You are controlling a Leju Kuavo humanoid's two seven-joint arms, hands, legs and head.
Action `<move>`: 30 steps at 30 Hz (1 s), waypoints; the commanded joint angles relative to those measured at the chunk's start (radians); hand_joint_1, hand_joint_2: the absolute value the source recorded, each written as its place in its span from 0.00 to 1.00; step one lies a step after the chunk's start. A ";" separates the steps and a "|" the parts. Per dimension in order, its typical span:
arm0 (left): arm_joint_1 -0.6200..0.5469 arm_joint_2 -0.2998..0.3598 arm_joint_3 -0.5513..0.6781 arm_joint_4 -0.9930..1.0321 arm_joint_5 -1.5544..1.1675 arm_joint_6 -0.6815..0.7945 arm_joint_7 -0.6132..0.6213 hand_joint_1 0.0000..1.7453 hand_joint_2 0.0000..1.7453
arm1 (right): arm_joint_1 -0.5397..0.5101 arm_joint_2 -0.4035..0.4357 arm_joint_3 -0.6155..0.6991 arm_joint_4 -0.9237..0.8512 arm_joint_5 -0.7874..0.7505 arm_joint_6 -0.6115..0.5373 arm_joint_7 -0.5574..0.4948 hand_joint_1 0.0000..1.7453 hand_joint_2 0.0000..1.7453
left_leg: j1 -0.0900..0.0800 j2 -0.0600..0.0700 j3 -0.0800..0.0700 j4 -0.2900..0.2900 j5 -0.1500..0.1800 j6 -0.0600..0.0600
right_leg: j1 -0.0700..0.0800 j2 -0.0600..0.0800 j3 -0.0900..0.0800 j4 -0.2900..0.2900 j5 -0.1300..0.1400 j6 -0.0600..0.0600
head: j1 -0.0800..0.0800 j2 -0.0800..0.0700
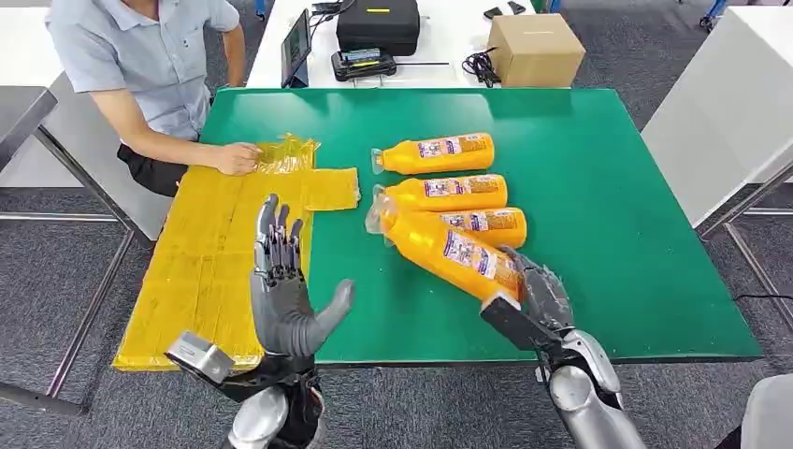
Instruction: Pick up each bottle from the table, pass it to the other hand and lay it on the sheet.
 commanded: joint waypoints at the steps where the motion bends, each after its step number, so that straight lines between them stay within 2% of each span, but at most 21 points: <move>1: 0.024 0.012 0.110 0.245 0.196 -0.219 0.037 0.00 1.00 | -0.016 0.046 0.008 -0.083 -0.051 0.005 -0.041 1.00 1.00 | 0.000 0.003 0.004 -0.002 -0.001 -0.001 | 0.000 0.002 0.003 -0.001 0.000 -0.002 | 0.000 0.000; 3: 0.026 0.017 0.119 0.254 0.226 -0.284 0.050 0.00 1.00 | -0.026 0.044 0.024 -0.082 -0.072 0.014 -0.053 1.00 1.00 | 0.001 0.004 0.005 -0.002 -0.001 -0.002 | 0.001 0.003 0.003 -0.001 0.000 -0.002 | 0.000 0.000; 7: 0.025 0.017 0.122 0.259 0.229 -0.304 0.049 0.00 1.00 | -0.029 0.044 0.031 -0.089 -0.079 0.016 -0.059 1.00 1.00 | 0.000 0.002 0.003 -0.001 -0.001 -0.001 | 0.000 0.002 0.002 -0.001 0.000 -0.002 | 0.000 0.000; 11: 0.020 0.014 0.122 0.295 0.225 -0.388 0.041 0.00 1.00 | -0.030 0.044 0.058 -0.128 -0.113 0.033 -0.084 1.00 1.00 | 0.001 0.003 0.005 -0.001 -0.002 -0.002 | 0.001 0.003 0.004 -0.001 -0.001 -0.003 | 0.000 0.000; 17: -0.039 0.003 0.119 0.377 0.184 -0.438 0.019 0.00 1.00 | -0.074 0.038 0.132 -0.088 -0.125 0.094 -0.094 1.00 1.00 | 0.001 0.003 0.005 0.000 -0.002 -0.002 | 0.001 0.002 0.004 0.000 -0.001 -0.003 | 0.000 0.000; 30: -0.041 0.003 0.120 0.377 0.184 -0.437 0.020 0.00 1.00 | -0.076 0.041 0.133 -0.088 -0.125 0.094 -0.094 1.00 1.00 | 0.001 0.003 0.004 0.000 -0.002 -0.002 | 0.001 0.002 0.004 -0.001 -0.001 -0.002 | 0.000 0.000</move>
